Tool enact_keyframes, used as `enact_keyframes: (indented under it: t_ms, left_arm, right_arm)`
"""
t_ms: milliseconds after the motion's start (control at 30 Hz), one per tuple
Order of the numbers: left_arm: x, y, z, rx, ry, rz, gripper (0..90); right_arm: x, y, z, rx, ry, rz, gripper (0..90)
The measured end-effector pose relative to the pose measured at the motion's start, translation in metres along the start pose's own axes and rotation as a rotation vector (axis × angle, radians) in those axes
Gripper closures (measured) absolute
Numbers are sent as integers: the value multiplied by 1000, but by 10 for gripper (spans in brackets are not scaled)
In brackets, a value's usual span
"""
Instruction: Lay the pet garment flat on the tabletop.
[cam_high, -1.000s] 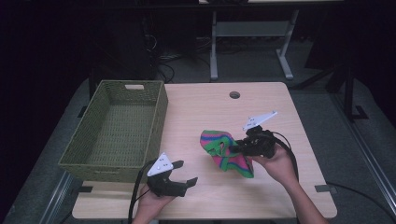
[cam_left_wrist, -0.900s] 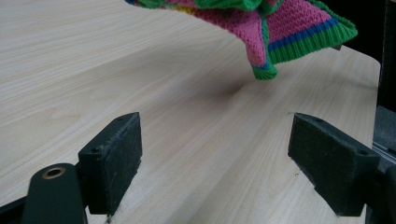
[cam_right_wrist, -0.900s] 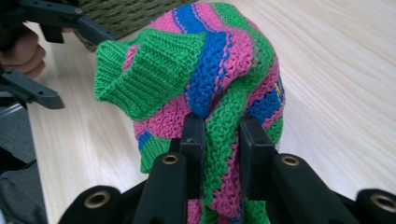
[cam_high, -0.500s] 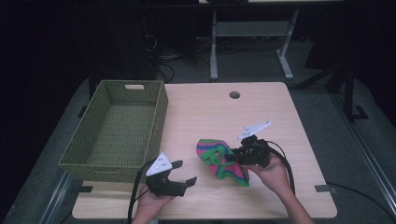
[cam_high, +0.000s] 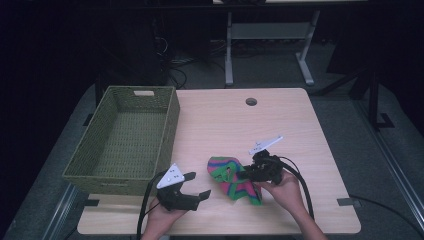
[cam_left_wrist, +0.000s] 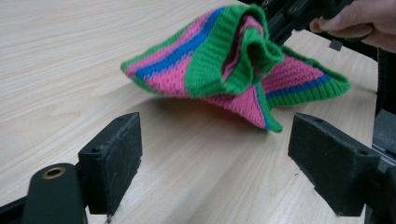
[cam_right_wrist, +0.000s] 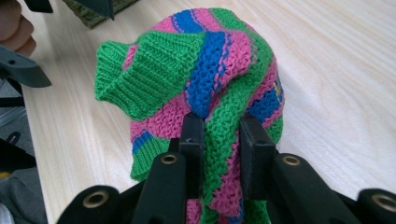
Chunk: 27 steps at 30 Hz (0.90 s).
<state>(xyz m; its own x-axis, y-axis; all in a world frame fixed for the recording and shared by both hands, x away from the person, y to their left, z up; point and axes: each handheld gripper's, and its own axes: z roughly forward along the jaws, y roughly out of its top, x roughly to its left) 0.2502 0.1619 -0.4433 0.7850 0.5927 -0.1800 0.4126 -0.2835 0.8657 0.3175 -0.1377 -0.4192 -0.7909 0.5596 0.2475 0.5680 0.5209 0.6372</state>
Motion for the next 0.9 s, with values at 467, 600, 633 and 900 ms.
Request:
enact_keyframes:
  t_ms: [467,600,633,900]
  left_arm:
    - [1,0,1,7,-2,0,172]
    - [1,0,1,5,-4,-3,173]
    - [1,0,2,7,-4,-1,173]
    - [2,0,1,6,-4,-1,173]
  right_arm:
    - [-2,-9,23,33,44,51,677]
    - [0,-10,26,46,61,57,572]
    - [0,-10,27,56,60,55,545]
    - [6,-12,29,78,60,8,435]
